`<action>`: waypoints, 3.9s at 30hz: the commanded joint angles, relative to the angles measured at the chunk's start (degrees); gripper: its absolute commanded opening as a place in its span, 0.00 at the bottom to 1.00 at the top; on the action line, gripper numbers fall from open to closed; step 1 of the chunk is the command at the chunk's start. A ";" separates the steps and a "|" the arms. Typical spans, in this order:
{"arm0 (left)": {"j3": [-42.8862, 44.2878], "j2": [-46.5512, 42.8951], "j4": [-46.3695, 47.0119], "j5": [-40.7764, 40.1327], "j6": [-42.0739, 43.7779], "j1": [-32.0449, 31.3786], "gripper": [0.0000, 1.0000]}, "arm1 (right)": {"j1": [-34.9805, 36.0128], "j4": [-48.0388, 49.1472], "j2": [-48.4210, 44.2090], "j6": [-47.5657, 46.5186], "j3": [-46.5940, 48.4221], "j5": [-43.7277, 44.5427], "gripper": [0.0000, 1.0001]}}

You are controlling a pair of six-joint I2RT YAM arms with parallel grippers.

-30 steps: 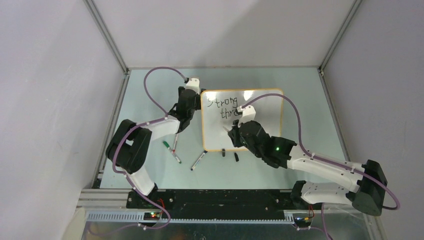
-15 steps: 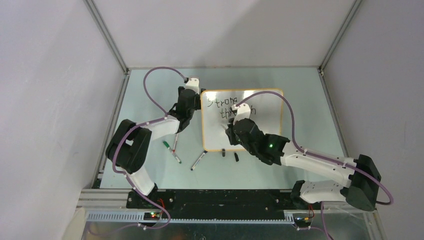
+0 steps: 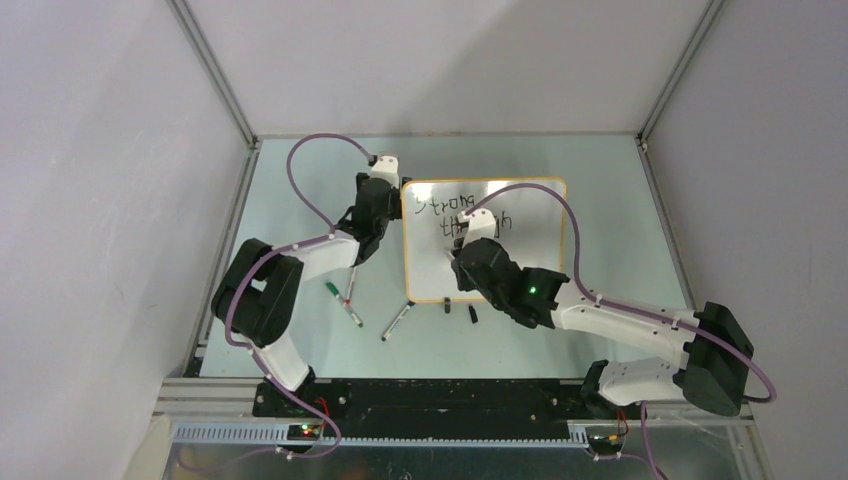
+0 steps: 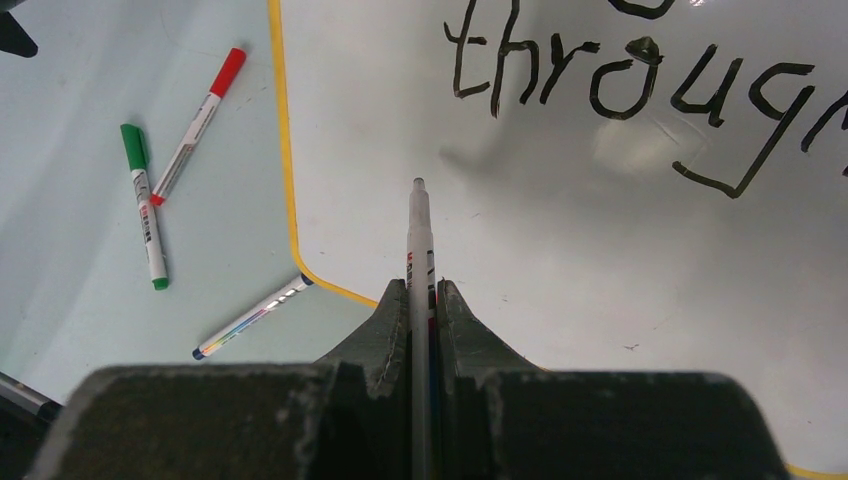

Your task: Write a sentence on the whiteboard

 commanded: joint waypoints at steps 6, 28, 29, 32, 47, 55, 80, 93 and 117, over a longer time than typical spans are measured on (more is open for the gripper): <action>0.73 -0.61 2.86 0.54 -0.49 0.24 0.78 | 0.15 -1.33 -1.01 2.05 2.46 2.82 0.00; 0.58 -0.81 3.18 0.33 -0.40 0.24 0.79 | 0.45 -4.91 0.54 3.10 4.43 6.11 0.00; 0.55 -0.76 3.15 0.32 -0.40 0.21 0.79 | 0.52 -4.94 0.92 3.12 4.77 6.15 0.00; 0.54 -0.77 3.17 0.32 -0.40 0.19 0.79 | 0.55 -5.63 1.62 3.20 5.27 6.69 0.00; 0.65 -0.74 3.13 0.39 -0.40 0.21 0.79 | 0.53 -8.50 2.71 3.52 6.13 9.75 0.00; 0.65 -0.70 3.10 0.37 -0.40 0.23 0.79 | 0.50 -8.78 4.60 3.04 7.62 10.46 0.00; 0.61 -0.72 3.06 0.39 -0.45 0.23 0.80 | -0.30 -9.02 6.17 2.92 7.82 11.42 0.00; 0.60 -0.70 3.17 0.36 -0.40 0.22 0.80 | -0.79 -8.35 6.98 2.60 7.77 9.70 0.00; 0.68 -0.67 3.05 0.41 -0.48 0.13 0.80 | -1.15 -12.63 7.74 3.06 8.95 6.42 0.00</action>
